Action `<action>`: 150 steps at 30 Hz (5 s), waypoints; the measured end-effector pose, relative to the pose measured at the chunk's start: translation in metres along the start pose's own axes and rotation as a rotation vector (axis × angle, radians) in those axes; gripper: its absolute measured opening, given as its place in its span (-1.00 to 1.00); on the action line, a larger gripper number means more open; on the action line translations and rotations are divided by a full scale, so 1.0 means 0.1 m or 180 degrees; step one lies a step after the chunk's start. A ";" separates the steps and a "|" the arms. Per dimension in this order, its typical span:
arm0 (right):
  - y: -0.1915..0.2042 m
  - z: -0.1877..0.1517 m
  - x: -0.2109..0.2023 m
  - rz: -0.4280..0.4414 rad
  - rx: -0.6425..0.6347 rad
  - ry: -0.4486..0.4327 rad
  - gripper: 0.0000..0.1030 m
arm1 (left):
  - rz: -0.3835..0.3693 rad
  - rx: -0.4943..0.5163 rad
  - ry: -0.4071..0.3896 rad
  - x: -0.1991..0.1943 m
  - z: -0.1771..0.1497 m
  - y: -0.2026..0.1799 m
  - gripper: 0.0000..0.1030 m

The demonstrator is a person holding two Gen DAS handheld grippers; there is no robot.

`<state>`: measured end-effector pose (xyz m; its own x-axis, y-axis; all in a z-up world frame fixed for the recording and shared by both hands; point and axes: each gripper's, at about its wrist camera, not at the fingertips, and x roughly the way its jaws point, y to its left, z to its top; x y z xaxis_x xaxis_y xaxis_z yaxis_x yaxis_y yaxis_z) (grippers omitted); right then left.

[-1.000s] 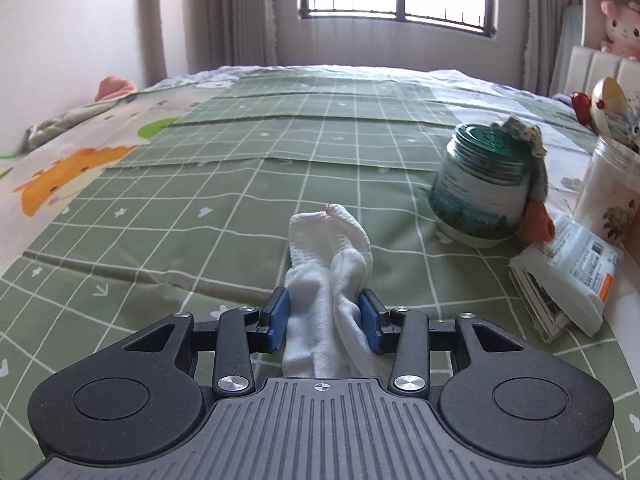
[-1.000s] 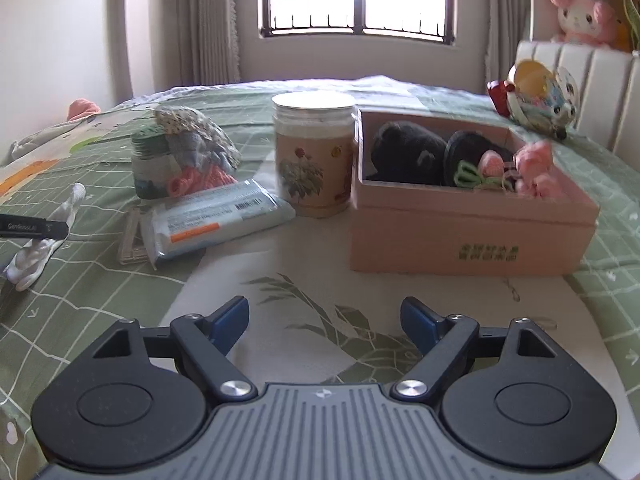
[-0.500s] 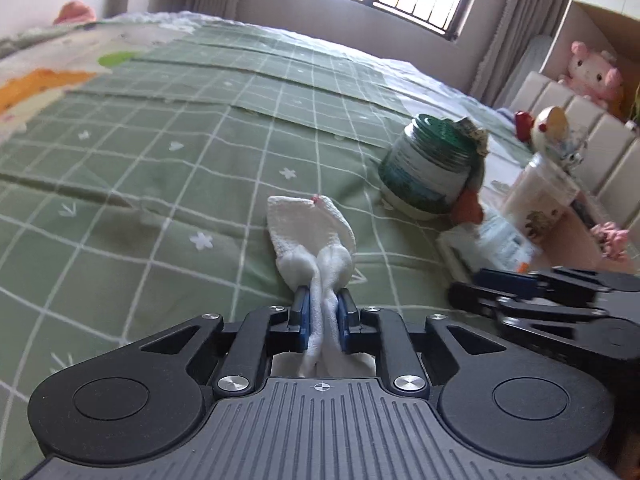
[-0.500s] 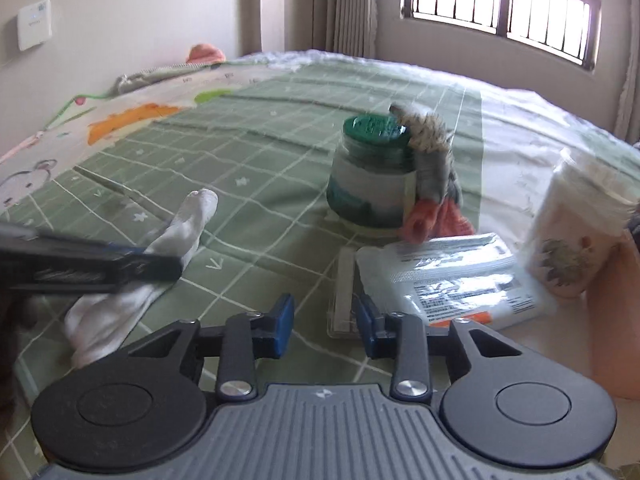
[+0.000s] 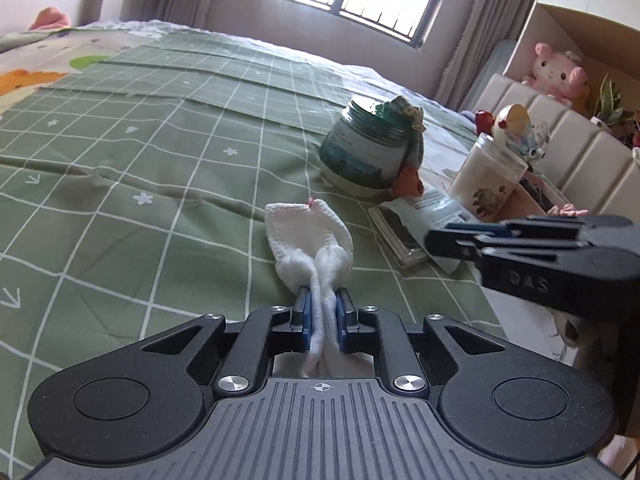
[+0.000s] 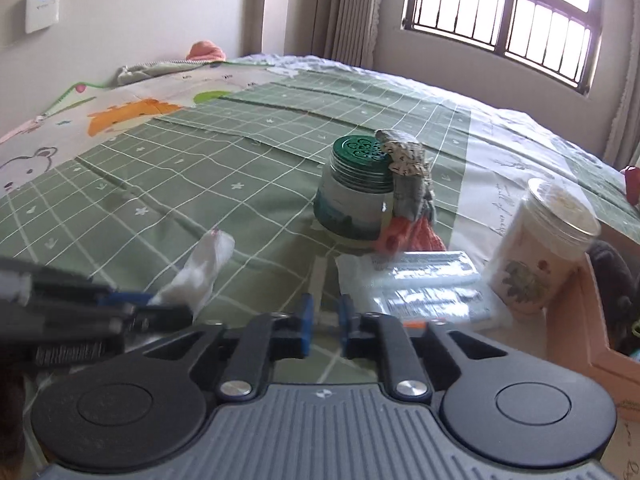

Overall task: Organize soft objects
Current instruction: 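Grasp the clear plastic corner piece with the right tool, then carry the white glove into the pink box and open the left tool, then lower the clear plastic piece into the pink box and open the right tool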

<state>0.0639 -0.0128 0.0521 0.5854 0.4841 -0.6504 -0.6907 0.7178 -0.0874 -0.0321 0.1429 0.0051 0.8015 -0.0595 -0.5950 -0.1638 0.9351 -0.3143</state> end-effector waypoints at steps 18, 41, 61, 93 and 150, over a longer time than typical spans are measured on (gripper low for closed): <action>0.16 -0.10 0.11 0.0428 0.0137 0.0319 -0.68 | -0.0003 0.0005 -0.0079 0.02 -0.06 0.01 -0.71; -0.34 -0.96 -1.06 -0.0117 0.0370 -0.0173 0.37 | -0.0067 -0.0118 -0.0045 -0.20 0.04 -0.10 -0.72; -0.60 -0.99 -1.29 -0.0367 0.0677 -0.0244 0.26 | -0.0779 0.0318 0.0148 -0.23 -0.05 -0.92 -0.72; -2.01 -2.04 -1.89 -0.0899 0.1554 -0.0564 0.27 | -0.0528 0.0955 0.0817 2.20 1.02 -3.40 -0.50; -2.61 -0.25 -0.14 -0.1102 0.1096 0.0196 0.47 | -0.0480 -0.0042 -0.0385 0.46 1.58 -0.48 -0.50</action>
<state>0.2250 -0.2194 0.0657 0.7225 0.1648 -0.6715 -0.2735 0.9601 -0.0586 0.1035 0.1504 0.1096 0.8808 -0.1553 -0.4473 -0.0436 0.9141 -0.4031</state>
